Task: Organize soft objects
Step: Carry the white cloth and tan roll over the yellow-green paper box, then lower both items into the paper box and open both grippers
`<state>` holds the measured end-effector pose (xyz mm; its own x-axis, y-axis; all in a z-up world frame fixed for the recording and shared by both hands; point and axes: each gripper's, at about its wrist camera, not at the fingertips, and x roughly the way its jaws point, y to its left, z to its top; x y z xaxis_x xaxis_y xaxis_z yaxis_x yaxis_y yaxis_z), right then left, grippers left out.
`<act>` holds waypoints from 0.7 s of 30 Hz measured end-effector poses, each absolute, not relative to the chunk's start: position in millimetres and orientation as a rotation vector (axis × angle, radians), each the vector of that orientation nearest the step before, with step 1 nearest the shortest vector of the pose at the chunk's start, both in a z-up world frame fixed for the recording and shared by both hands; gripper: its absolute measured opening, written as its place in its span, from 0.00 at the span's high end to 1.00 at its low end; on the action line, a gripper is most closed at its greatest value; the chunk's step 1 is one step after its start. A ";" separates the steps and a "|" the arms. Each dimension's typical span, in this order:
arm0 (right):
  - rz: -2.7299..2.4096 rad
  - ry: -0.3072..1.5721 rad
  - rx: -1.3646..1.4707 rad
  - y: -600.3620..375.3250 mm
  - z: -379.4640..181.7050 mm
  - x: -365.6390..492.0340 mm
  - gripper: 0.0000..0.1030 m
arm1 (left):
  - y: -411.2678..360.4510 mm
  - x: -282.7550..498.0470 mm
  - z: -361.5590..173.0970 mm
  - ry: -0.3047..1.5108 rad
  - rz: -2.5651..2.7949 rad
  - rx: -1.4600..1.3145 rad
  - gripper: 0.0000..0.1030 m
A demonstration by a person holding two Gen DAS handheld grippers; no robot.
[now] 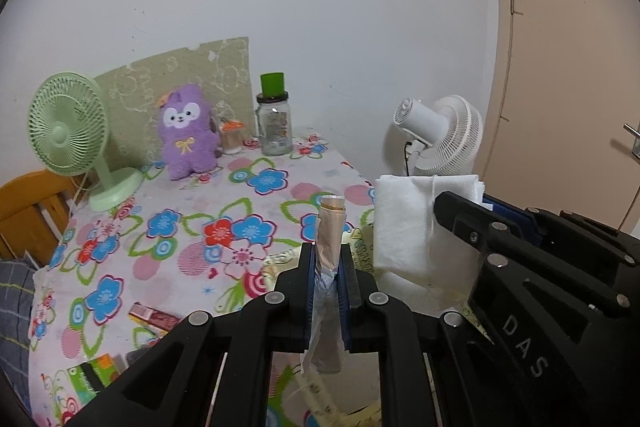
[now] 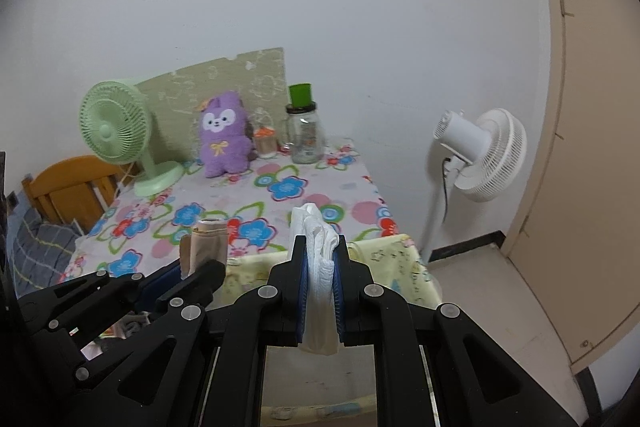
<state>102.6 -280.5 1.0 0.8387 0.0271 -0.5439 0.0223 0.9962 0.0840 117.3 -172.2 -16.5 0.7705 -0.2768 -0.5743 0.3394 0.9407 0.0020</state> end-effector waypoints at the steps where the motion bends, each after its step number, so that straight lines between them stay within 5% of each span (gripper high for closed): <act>1: -0.001 0.579 0.090 -282.9 -0.3 103.6 0.86 | -174.5 119.6 -18.5 0.611 -0.338 0.107 0.92; 15: -0.057 0.675 0.123 -316.3 -37.0 133.3 0.86 | -204.6 151.8 -53.9 0.718 -0.349 0.129 0.90; 18: -0.057 0.694 0.123 -317.5 -44.2 138.0 0.86 | -206.6 157.5 -60.8 0.745 -0.330 0.129 0.71; 21: -0.059 0.713 0.115 -317.1 -49.4 142.4 0.86 | -207.4 160.4 -63.2 0.767 -0.321 0.130 0.65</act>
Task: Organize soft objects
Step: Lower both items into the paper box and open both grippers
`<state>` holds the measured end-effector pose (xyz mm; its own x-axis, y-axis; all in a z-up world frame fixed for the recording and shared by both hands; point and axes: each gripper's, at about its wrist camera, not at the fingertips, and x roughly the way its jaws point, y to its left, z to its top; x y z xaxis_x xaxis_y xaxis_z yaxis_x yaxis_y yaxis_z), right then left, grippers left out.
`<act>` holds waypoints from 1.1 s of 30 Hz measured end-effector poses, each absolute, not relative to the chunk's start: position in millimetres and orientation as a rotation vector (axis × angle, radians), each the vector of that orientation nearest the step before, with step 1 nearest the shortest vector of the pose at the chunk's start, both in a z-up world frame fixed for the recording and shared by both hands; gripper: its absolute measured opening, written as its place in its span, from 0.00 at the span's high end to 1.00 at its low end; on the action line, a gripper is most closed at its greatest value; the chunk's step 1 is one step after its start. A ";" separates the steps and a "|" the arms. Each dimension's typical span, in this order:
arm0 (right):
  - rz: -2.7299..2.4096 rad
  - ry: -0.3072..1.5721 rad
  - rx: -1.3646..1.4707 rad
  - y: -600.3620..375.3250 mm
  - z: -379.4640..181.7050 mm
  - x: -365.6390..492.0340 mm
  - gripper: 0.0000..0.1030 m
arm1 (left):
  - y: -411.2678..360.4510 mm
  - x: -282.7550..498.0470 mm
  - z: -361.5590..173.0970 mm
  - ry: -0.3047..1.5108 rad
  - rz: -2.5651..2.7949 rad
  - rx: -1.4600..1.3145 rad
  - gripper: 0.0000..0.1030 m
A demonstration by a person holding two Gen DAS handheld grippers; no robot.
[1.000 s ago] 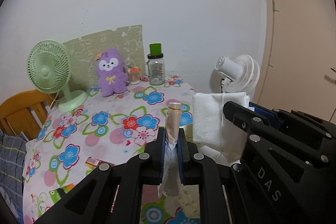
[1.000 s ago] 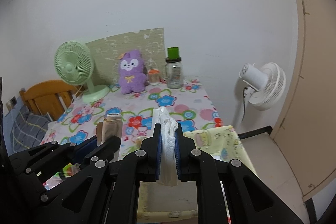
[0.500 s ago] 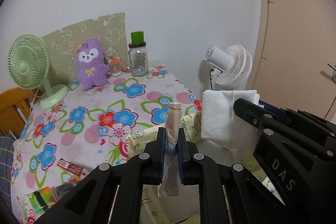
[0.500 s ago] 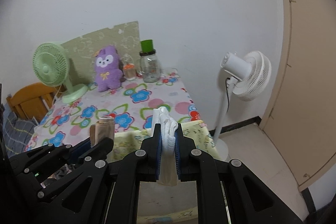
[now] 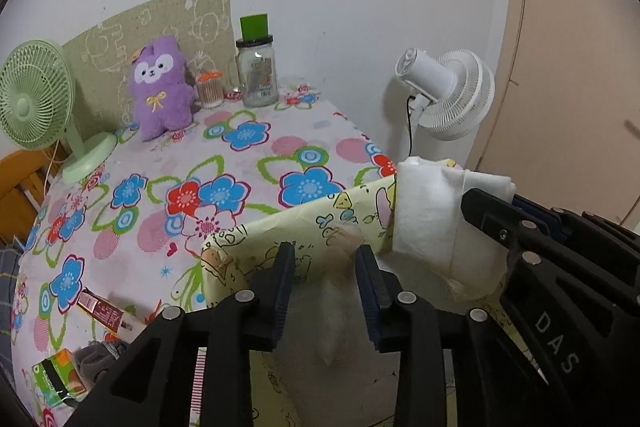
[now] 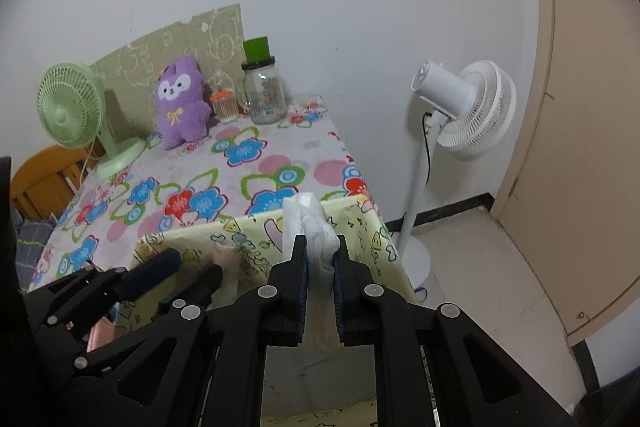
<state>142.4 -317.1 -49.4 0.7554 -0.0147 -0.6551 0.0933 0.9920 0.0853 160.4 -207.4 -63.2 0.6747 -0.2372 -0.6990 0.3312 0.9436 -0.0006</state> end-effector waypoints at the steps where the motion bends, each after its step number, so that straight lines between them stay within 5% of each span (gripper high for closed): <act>1: -0.058 0.714 0.117 -317.5 -49.5 143.5 0.86 | -207.7 160.5 -63.5 0.769 -0.320 0.131 0.61; 7: -0.039 0.760 0.109 -314.1 -54.8 151.0 0.77 | -210.1 157.1 -62.8 0.771 -0.334 0.149 0.31; 11: -0.029 0.772 0.143 -314.0 -57.6 151.6 0.36 | -208.4 156.5 -60.6 0.769 -0.344 0.143 0.21; 12: -0.028 0.763 0.152 -314.1 -57.0 150.2 0.32 | -207.5 155.9 -59.8 0.767 -0.342 0.141 0.19; 33: -0.030 0.682 0.131 -285.4 -28.4 118.0 0.13 | -181.7 125.1 -36.5 0.695 -0.320 0.137 0.04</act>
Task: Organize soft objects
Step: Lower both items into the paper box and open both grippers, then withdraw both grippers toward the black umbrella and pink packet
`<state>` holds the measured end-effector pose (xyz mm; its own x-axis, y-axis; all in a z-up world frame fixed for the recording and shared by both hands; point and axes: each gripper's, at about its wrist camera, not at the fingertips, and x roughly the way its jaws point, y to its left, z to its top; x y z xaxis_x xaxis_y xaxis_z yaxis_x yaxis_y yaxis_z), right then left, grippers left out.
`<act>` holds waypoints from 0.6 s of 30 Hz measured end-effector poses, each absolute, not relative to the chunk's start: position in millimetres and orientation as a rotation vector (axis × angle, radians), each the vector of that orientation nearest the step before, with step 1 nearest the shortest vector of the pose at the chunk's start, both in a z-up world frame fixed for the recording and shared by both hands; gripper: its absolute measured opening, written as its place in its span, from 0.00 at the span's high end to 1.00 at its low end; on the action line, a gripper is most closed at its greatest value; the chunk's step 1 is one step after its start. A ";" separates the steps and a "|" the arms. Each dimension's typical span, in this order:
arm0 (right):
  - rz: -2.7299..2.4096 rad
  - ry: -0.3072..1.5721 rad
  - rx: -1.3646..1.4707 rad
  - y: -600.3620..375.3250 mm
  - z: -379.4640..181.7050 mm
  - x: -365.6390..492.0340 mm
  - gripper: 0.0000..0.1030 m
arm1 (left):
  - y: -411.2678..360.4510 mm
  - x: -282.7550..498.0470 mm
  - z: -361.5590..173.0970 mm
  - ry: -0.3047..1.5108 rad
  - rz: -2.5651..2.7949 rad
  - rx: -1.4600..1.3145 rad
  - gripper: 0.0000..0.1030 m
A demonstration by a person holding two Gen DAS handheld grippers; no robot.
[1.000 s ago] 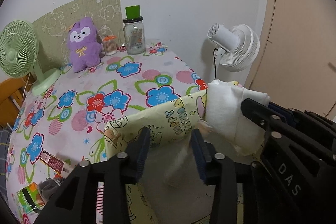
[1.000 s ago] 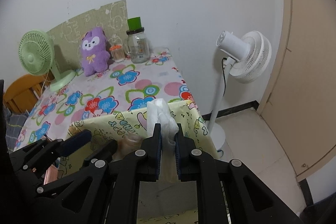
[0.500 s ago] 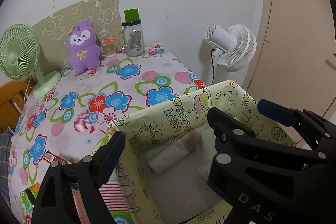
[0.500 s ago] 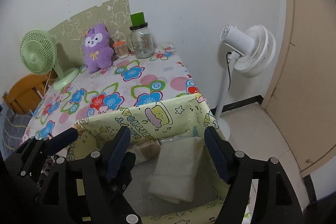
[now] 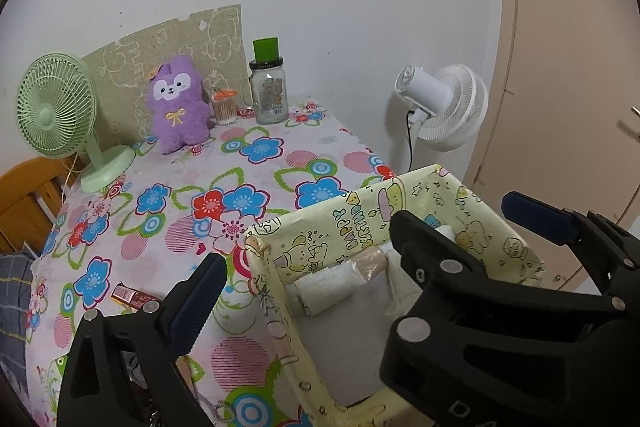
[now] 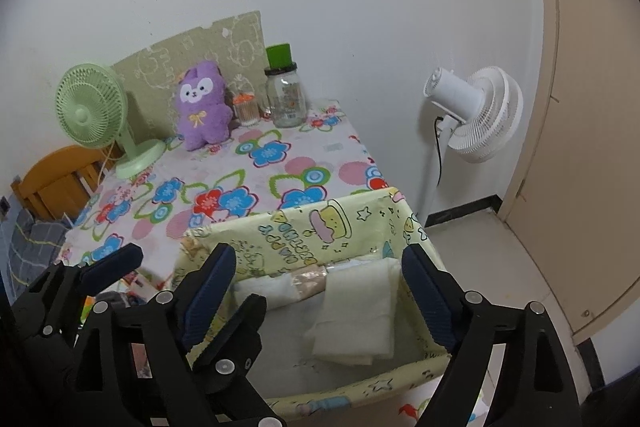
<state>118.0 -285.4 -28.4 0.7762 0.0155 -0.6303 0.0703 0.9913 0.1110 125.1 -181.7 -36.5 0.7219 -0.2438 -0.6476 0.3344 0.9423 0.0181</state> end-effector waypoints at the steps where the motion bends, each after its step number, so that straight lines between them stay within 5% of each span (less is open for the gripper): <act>1: -0.036 0.671 0.126 -283.7 -25.8 115.0 0.12 | -180.5 122.8 -34.9 0.689 -0.319 0.138 0.04; 18: -0.048 0.578 0.078 -252.7 2.3 72.5 0.05 | -148.0 84.5 -15.0 0.617 -0.281 0.116 0.04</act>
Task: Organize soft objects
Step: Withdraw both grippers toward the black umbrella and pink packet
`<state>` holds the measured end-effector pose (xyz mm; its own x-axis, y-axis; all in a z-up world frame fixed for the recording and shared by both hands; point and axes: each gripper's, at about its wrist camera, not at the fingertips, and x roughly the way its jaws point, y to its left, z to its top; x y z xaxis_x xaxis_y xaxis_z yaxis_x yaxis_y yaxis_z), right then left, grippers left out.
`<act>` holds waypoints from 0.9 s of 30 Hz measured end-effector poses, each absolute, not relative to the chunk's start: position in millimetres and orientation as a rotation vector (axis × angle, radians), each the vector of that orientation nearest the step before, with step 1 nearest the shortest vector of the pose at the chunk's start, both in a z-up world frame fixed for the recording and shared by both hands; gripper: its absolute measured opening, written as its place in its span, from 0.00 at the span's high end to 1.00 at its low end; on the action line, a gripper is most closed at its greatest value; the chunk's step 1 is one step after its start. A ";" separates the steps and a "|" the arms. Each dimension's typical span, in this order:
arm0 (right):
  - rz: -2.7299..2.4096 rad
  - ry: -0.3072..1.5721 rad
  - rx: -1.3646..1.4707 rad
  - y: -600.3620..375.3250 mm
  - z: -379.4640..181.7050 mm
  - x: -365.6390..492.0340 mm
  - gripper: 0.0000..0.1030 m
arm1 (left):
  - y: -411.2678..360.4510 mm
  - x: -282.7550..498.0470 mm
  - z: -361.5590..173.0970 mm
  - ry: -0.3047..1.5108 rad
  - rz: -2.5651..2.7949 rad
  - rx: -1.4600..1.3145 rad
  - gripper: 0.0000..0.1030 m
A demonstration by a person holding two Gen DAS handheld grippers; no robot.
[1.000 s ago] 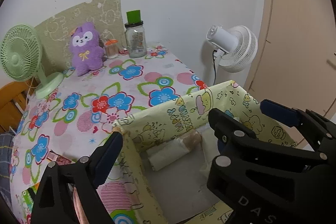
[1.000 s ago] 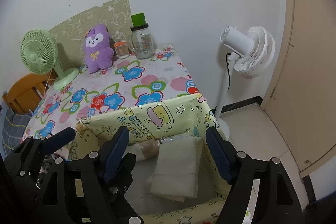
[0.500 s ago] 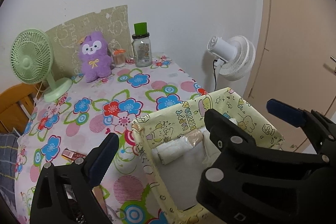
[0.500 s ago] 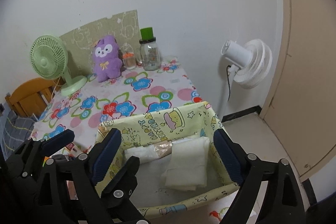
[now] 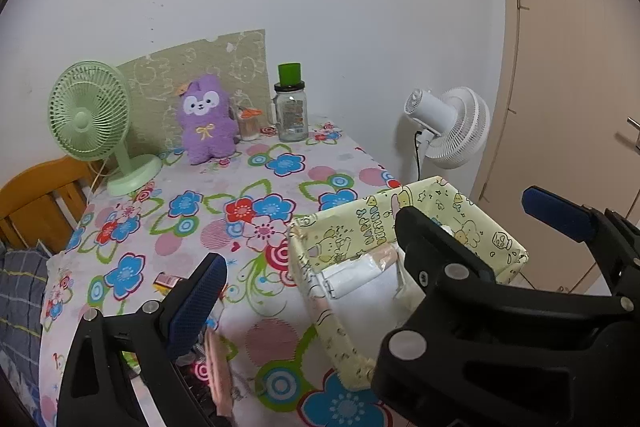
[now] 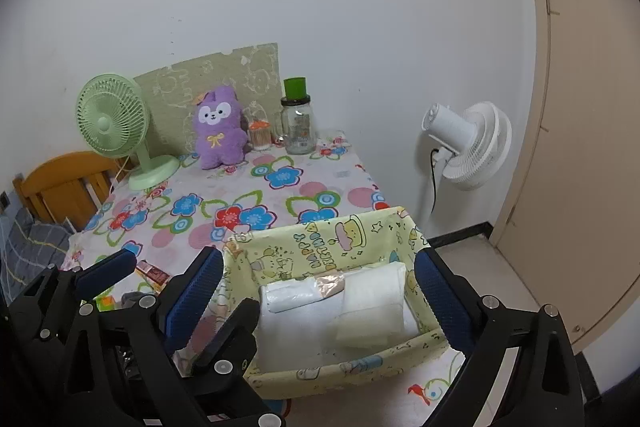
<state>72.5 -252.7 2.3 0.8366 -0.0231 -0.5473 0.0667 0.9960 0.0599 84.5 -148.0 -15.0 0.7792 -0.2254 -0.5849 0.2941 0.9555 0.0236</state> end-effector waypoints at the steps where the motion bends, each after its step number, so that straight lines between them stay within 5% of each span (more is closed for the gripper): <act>1: -0.045 0.575 0.077 -250.8 3.0 69.7 0.05 | -145.5 81.9 -14.0 0.612 -0.280 0.114 0.04; 27: 0.024 0.573 0.009 -171.7 -4.7 40.4 0.05 | -70.9 45.0 -25.6 0.583 -0.201 0.063 0.04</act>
<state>40.4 -171.7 -4.7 0.8400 0.0253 -0.5419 -0.0202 0.9997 0.0154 45.0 -70.9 -25.6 0.8157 -0.1706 -0.5527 0.2062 0.9785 0.0022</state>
